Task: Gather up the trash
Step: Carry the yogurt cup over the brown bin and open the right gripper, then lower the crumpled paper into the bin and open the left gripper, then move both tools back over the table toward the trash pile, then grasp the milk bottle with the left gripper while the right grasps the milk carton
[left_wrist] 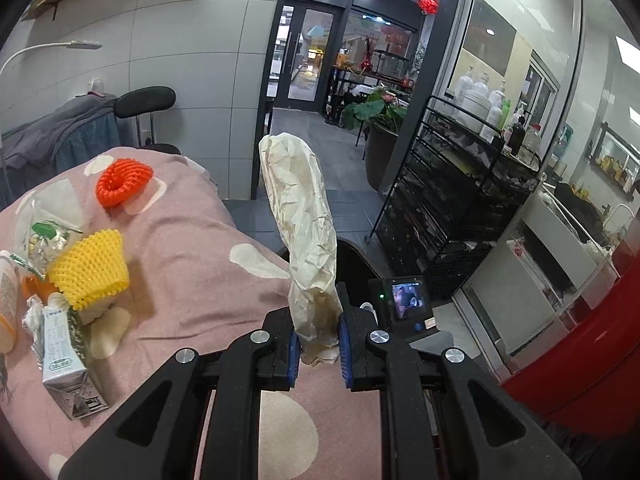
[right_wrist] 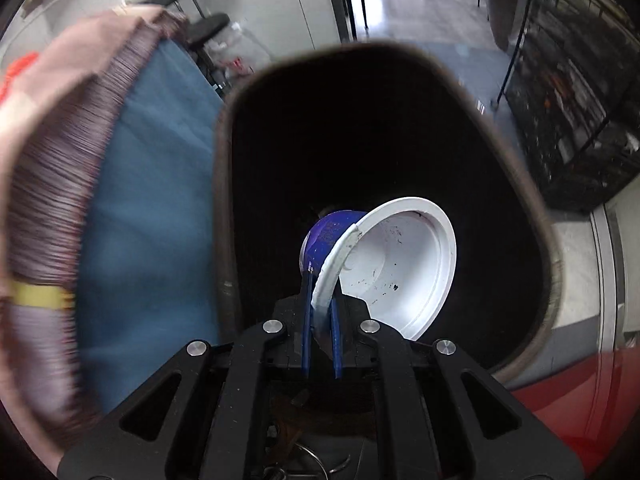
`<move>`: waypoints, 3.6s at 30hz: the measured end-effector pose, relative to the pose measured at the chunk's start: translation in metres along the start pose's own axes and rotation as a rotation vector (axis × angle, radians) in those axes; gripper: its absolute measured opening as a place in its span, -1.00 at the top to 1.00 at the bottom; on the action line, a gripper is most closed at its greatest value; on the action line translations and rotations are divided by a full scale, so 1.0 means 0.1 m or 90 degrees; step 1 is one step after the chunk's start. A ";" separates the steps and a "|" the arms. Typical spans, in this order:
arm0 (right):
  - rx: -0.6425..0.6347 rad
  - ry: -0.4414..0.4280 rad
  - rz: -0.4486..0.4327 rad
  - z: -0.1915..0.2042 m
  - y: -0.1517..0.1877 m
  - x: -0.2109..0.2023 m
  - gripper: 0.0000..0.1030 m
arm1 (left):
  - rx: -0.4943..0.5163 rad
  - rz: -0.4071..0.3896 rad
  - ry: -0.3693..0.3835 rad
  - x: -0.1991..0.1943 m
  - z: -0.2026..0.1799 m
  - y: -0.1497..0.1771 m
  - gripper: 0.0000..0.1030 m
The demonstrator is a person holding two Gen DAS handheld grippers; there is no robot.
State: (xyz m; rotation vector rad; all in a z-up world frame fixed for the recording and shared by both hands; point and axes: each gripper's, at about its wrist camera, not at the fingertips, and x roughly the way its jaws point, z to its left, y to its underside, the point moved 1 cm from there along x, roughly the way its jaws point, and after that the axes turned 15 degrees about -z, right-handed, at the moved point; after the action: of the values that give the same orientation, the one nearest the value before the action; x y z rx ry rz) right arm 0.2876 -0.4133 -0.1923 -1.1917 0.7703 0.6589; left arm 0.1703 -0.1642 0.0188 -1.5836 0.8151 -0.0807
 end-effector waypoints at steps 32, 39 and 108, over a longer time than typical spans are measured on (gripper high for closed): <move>0.165 0.082 -0.150 -0.72 0.68 -1.21 -0.70 | 0.026 0.307 0.039 1.73 -0.60 0.60 0.70; 0.175 0.096 -0.175 -0.80 0.69 -1.34 -0.70 | 0.006 0.309 0.041 1.82 -0.53 0.65 -0.15; -0.258 -0.264 -0.168 2.83 0.17 -2.02 -0.89 | -0.272 0.205 -0.271 -0.26 3.46 0.11 -0.39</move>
State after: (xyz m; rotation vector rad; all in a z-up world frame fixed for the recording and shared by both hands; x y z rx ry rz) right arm 0.2056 -0.1453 0.0138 -1.4300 0.1271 0.8289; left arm 0.3177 0.1419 -0.0532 -1.7544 0.7667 0.6812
